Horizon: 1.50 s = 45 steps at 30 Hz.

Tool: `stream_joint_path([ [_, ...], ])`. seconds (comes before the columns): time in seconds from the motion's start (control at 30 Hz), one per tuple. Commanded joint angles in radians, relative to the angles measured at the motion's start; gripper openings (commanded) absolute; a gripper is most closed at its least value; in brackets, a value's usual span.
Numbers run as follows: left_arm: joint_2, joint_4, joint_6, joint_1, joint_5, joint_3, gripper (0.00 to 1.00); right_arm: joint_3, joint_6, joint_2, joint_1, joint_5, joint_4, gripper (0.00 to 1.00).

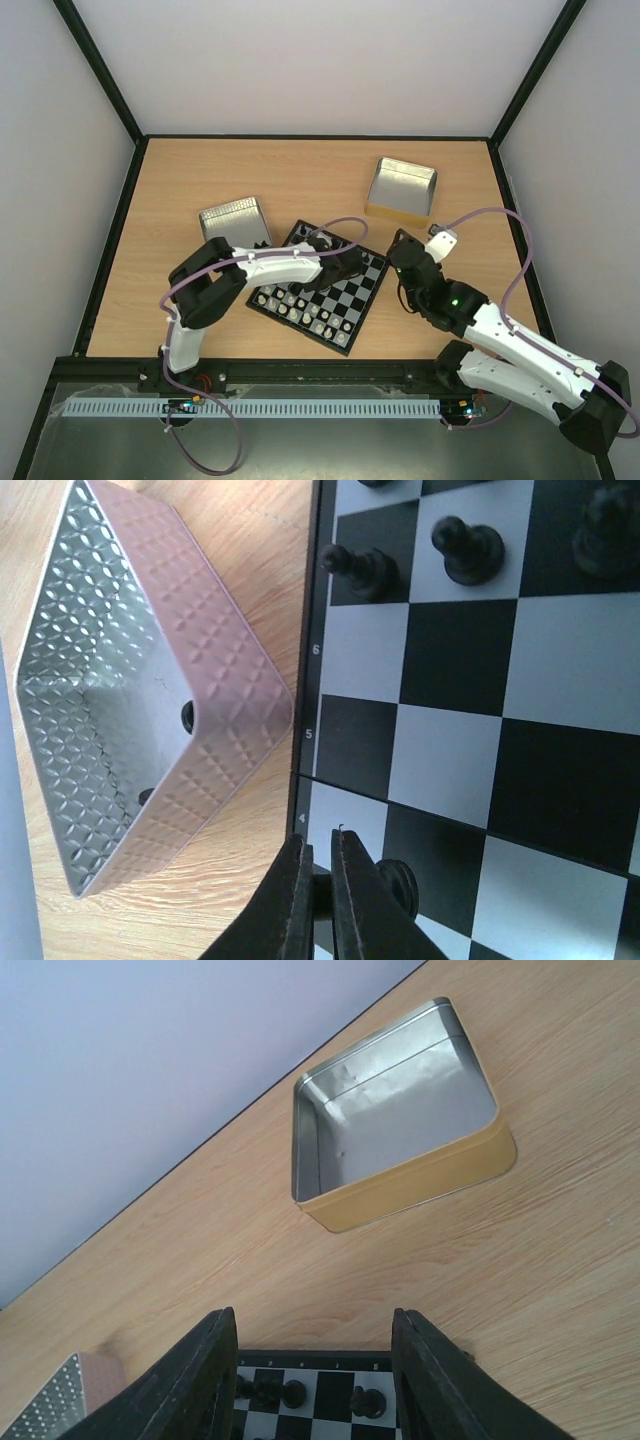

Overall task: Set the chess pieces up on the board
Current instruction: Place the chess piece on the chessboard, then pick up the chess piece from the chessboard.

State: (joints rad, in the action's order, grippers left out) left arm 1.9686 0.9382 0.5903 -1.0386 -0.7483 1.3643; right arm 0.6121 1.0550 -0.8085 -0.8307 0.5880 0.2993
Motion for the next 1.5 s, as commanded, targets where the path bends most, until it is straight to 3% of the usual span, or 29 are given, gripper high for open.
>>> stream_joint_path([
  [0.0,0.043,0.025,0.024,-0.005,-0.042,0.022,0.06,-0.016,0.04,0.021,0.0,0.075,0.048,0.41],
  [0.23,-0.015,-0.041,-0.006,0.005,0.088,0.026,0.31,-0.011,0.045,0.032,-0.001,0.084,0.057,0.41],
  [0.5,-0.136,-0.13,0.007,0.106,0.281,-0.058,0.34,-0.011,0.043,0.037,0.0,0.083,0.048,0.41],
  [0.73,-0.232,-0.267,0.015,0.236,0.583,-0.189,0.42,-0.017,0.04,0.028,-0.001,0.059,0.028,0.41],
  [0.93,-0.25,-0.342,0.003,0.289,0.727,-0.244,0.42,-0.015,0.039,0.02,-0.001,0.054,0.024,0.41],
  [1.3,-0.245,-0.365,-0.009,0.31,0.793,-0.265,0.39,-0.016,0.04,0.01,-0.001,0.046,0.02,0.41],
  [1.47,-0.243,-0.348,-0.009,0.31,0.767,-0.271,0.23,-0.017,0.04,0.009,-0.001,0.042,0.017,0.42],
])
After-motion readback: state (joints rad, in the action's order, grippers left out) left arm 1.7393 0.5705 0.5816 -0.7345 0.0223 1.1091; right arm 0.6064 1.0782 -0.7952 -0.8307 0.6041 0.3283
